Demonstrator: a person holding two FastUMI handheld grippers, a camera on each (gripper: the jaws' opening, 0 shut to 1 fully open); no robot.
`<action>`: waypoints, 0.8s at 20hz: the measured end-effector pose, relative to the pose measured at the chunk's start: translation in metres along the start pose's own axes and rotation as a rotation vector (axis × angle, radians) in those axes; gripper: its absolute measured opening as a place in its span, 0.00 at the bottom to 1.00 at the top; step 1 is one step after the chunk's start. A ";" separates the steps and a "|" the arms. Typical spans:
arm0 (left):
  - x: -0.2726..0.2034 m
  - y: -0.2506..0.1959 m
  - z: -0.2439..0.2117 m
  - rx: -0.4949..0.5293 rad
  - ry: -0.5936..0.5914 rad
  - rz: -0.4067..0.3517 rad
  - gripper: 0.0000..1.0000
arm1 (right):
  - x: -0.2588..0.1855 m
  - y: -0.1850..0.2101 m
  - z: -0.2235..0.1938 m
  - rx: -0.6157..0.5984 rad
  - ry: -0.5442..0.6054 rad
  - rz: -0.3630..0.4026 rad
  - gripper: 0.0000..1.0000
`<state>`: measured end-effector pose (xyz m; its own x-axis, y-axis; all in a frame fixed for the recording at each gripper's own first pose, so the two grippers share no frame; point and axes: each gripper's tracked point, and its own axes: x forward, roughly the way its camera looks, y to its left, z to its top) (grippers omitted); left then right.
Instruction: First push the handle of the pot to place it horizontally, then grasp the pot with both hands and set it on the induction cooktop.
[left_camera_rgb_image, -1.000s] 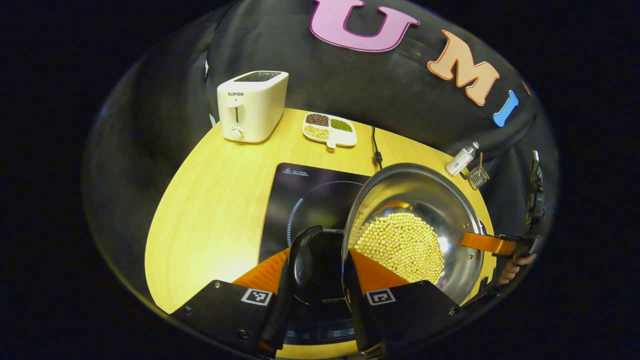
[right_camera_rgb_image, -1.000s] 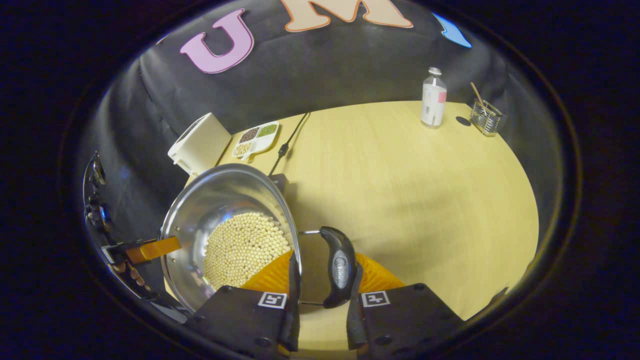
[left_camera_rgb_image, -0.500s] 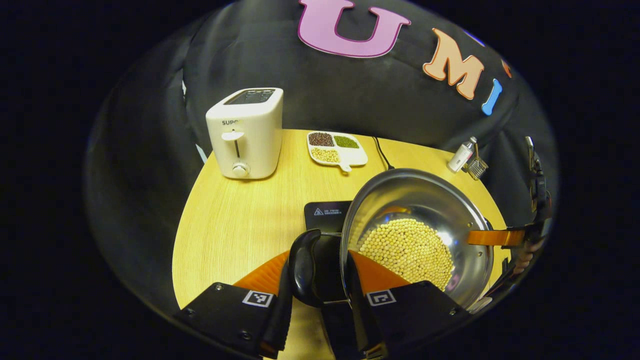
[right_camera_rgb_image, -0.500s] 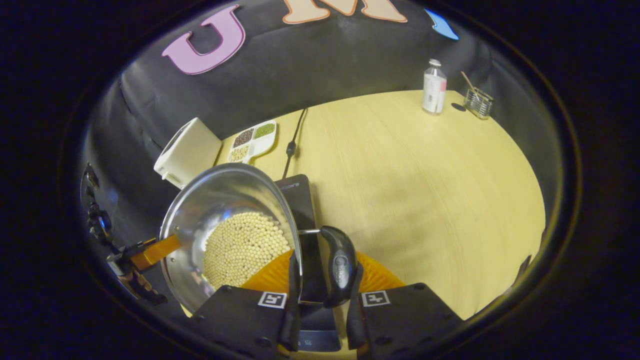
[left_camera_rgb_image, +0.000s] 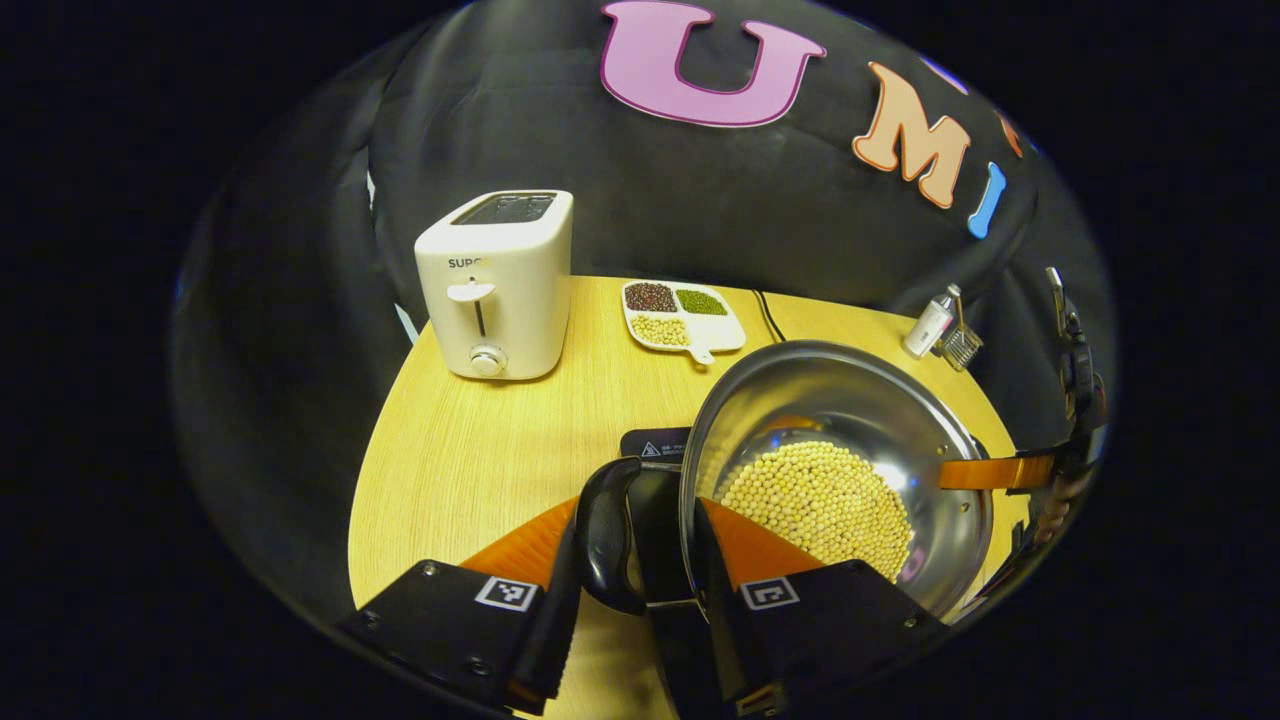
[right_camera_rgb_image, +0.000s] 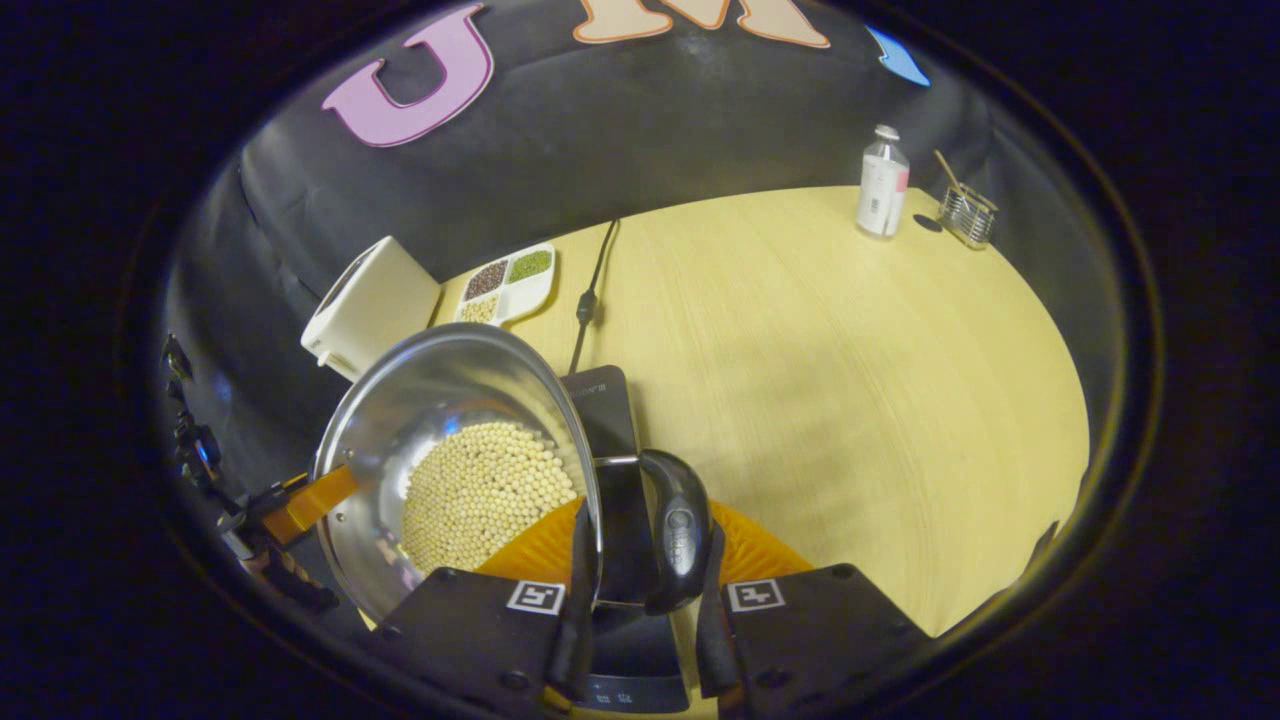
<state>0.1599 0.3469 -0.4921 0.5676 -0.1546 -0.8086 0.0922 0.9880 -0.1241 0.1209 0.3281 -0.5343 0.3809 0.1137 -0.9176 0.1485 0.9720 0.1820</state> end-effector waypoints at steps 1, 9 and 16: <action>-0.002 -0.001 -0.005 0.027 0.033 0.009 0.61 | 0.002 -0.001 0.002 -0.003 -0.003 -0.004 0.45; -0.033 0.004 0.008 0.060 -0.034 0.134 0.73 | -0.016 -0.001 0.003 -0.036 -0.022 0.041 0.77; -0.081 -0.028 0.016 -0.002 -0.118 0.219 0.77 | -0.049 -0.044 0.032 -0.070 -0.158 0.055 1.00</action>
<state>0.1246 0.3320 -0.4143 0.6654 0.0640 -0.7437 -0.0448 0.9979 0.0458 0.1250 0.2735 -0.4860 0.5258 0.1390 -0.8392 0.0617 0.9777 0.2006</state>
